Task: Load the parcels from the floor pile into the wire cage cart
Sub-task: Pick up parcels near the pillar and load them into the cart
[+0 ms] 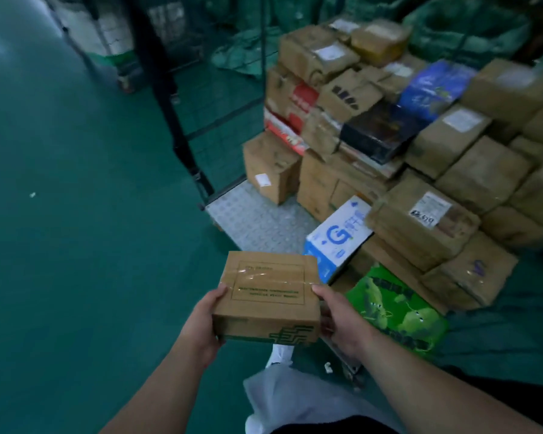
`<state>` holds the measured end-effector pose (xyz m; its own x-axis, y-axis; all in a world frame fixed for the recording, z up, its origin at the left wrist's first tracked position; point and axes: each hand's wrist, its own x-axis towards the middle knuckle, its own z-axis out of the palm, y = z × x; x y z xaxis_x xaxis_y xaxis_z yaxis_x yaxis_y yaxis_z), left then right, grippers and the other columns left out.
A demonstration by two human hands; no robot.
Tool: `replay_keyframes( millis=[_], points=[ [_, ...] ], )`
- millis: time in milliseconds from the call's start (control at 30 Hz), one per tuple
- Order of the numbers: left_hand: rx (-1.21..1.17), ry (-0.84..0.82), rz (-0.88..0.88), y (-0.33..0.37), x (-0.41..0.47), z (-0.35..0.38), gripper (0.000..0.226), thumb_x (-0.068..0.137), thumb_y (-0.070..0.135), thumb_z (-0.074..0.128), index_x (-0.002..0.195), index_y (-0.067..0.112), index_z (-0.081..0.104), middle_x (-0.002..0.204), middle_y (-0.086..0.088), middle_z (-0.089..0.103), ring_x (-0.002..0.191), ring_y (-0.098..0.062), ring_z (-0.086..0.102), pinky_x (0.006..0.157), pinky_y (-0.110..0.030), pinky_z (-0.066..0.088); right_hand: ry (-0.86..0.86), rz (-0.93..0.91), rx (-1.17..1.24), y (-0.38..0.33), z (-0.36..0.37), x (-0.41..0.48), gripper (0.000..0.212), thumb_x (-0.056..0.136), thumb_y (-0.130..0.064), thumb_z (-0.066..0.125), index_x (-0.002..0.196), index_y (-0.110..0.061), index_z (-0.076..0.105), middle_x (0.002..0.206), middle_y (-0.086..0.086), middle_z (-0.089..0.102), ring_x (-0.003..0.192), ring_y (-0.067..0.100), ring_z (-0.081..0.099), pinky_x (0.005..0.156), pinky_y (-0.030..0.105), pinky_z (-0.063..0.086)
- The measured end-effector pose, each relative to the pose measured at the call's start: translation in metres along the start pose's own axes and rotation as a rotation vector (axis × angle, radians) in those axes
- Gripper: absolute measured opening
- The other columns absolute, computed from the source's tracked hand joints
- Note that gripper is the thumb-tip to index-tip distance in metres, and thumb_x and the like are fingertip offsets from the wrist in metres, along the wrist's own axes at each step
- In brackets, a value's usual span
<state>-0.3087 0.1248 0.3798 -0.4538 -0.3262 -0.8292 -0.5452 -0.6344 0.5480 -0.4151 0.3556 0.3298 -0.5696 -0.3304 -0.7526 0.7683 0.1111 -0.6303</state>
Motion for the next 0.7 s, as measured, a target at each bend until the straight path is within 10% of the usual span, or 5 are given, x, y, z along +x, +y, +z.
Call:
replay_keyframes(
  millis=[300,467,700],
  points=[
    [0.182,-0.03,-0.02,0.128,0.09,0.084,0.033,0.089,0.046,0.067,0.112,0.022,0.071,0.103,-0.006,0.074,0.094,-0.022,0.064,0.072,-0.034,0.047,0.086,0.03,0.208,-0.107,-0.007,0.093,0.034,0.095,-0.039,0.065,0.115,-0.012,0.069,0.092,0.011,0.077,0.087,0.024,0.065,0.072,0.03,0.05],
    [0.132,-0.021,0.022,0.196,0.123,0.111,0.035,0.089,0.046,0.067,0.113,0.021,0.071,0.112,-0.01,0.074,0.096,-0.024,0.063,0.082,-0.039,0.045,0.105,-0.017,0.17,-0.171,0.012,0.135,0.067,0.069,-0.058,0.079,0.12,-0.018,0.065,0.107,0.012,0.077,0.102,0.027,0.068,0.085,0.04,0.051],
    [-0.032,-0.054,-0.07,0.258,0.192,0.149,0.052,0.085,0.054,0.073,0.122,0.022,0.056,0.13,-0.016,0.053,0.115,-0.041,0.055,0.1,-0.057,0.048,0.172,-0.037,0.209,-0.238,0.042,0.191,0.043,0.089,-0.047,0.073,0.118,-0.019,0.057,0.11,0.005,0.074,0.102,0.024,0.068,0.077,0.035,0.047]
  ],
)
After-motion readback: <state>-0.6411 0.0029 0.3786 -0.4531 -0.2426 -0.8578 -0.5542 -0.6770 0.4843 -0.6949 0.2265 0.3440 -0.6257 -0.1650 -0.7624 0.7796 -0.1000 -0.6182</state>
